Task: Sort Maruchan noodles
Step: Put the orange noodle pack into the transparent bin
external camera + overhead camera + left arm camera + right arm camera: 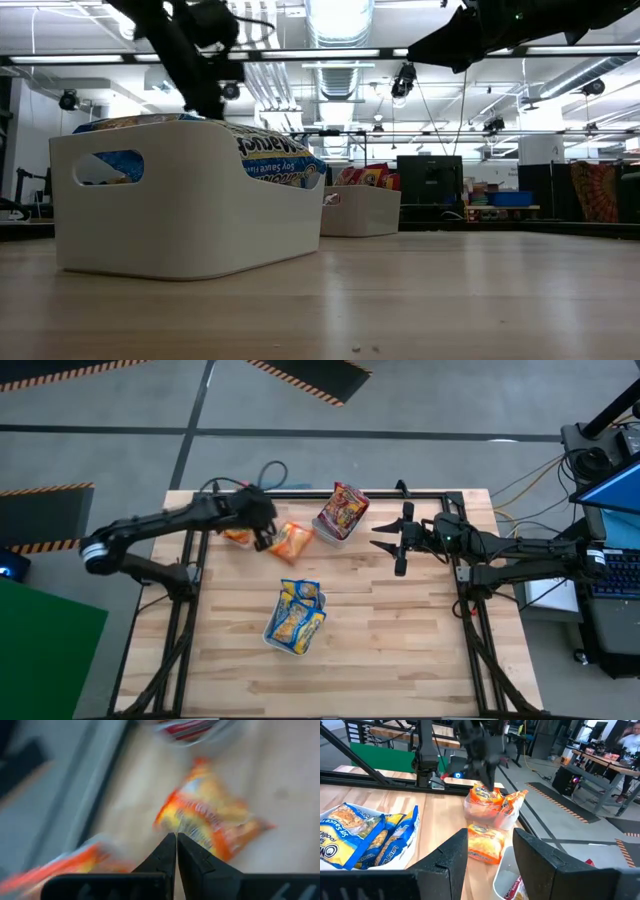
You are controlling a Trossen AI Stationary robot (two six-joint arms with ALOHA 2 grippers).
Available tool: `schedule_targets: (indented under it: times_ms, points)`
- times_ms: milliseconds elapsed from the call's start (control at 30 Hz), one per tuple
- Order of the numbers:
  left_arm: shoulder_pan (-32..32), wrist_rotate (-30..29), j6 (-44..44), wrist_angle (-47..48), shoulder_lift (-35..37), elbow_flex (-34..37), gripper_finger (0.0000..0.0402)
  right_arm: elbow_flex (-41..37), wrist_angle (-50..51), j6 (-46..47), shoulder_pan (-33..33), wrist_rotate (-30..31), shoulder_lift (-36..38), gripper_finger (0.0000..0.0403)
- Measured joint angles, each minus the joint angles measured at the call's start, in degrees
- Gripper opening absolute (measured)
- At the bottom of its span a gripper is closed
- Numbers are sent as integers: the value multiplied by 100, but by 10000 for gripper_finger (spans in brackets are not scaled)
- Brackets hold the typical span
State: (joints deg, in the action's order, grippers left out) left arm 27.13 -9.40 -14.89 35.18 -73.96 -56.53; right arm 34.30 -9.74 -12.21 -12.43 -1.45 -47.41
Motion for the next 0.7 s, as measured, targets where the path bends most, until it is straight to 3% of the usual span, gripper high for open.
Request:
schedule_targets:
  times_ms: [100, 200, 400, 567, 700]
  points:
    - [16, -896, -27, 347, 429, -2, 1, 0, -2, 0, 0, 2, 2, 146]
    - [16, -1047, 11, 494, 734, -4, 0, 0, -4, 0, 1, 1, 0, 146]
    - [11, 377, 747, 293, 843, -7, 0, 0, -9, 2, 2, 1, 1, 146]
    - [29, 527, 1842, 128, 492, -6, 14, 0, -9, 17, 1, 2, 2, 146]
    - [24, 753, 2453, 99, 26, -2, 63, 0, -9, 20, 0, 0, 2, 146]
